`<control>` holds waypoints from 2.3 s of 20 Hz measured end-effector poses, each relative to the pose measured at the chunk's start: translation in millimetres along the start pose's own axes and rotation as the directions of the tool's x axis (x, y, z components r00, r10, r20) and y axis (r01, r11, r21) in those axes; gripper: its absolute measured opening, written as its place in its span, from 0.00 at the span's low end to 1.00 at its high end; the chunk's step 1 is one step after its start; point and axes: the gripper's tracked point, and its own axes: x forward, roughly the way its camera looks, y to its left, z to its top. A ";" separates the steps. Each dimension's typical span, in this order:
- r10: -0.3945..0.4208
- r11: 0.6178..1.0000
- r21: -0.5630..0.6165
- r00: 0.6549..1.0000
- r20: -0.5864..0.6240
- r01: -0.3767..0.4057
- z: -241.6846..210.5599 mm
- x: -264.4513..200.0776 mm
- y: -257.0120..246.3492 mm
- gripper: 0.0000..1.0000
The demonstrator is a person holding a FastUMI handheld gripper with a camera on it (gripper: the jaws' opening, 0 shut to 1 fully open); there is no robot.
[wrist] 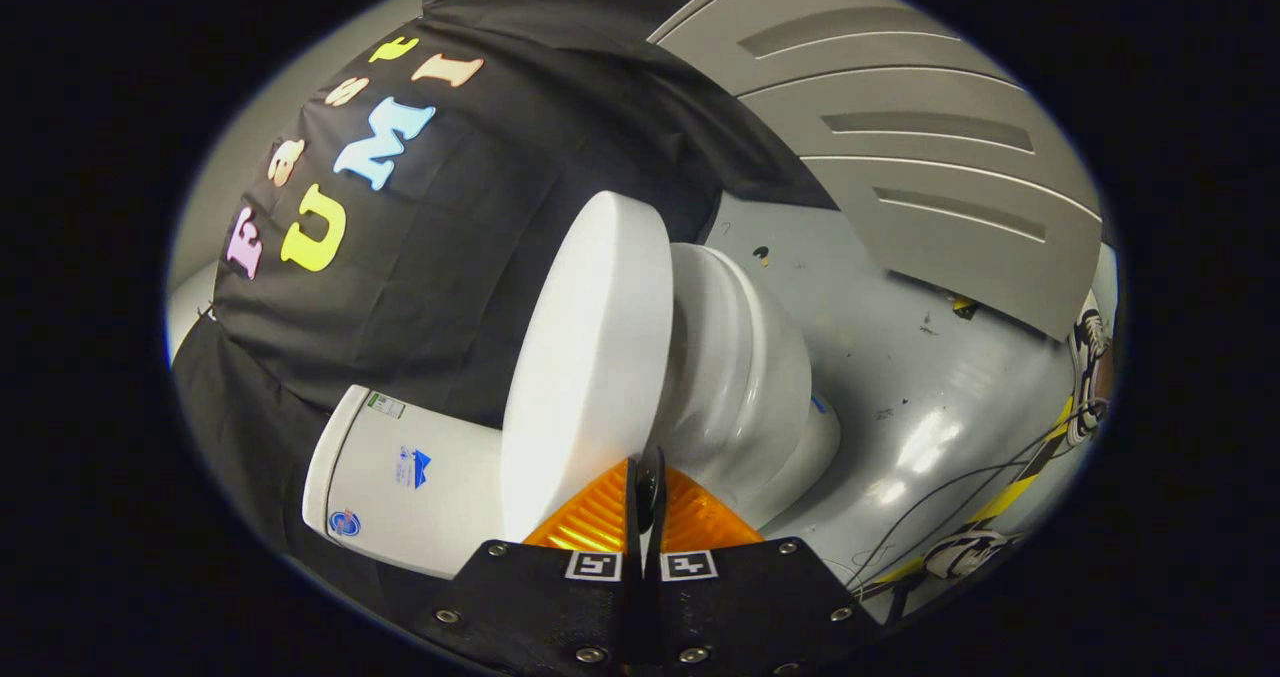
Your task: Open the toilet lid.
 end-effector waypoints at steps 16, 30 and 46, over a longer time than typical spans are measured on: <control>-0.099 0.957 -0.268 0.994 0.051 0.110 4.0 -29.6 76.3 0.00; -0.160 0.847 -0.492 0.979 0.126 0.202 -0.3 -43.6 118.9 0.00; -0.170 0.666 -0.676 0.947 0.271 0.314 -21.0 -55.7 194.9 0.00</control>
